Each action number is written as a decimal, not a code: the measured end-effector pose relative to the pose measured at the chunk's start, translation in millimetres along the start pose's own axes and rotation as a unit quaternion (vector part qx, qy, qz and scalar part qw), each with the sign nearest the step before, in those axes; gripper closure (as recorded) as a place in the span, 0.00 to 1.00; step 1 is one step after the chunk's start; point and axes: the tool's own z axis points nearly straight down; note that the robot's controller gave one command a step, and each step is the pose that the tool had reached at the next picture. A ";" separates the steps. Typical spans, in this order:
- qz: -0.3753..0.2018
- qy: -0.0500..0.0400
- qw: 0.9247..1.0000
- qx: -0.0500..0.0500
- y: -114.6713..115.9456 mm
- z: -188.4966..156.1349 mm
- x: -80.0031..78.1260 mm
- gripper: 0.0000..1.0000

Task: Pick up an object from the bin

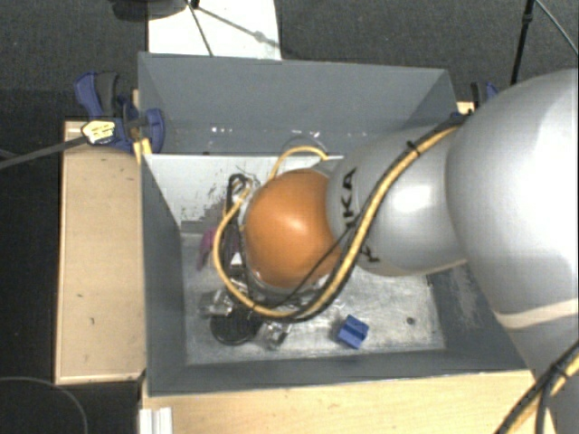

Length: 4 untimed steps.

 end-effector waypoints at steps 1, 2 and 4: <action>0.003 0.000 1.000 0.000 -0.1 -0.3 -0.4 0.00; 0.005 0.000 1.000 0.000 -0.4 -0.8 -0.2 1.00; 0.014 -0.002 1.000 0.001 -1.0 -48.4 -1.9 1.00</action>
Offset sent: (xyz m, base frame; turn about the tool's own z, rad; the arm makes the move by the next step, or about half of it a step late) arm 0.0000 0.0000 0.0000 0.0000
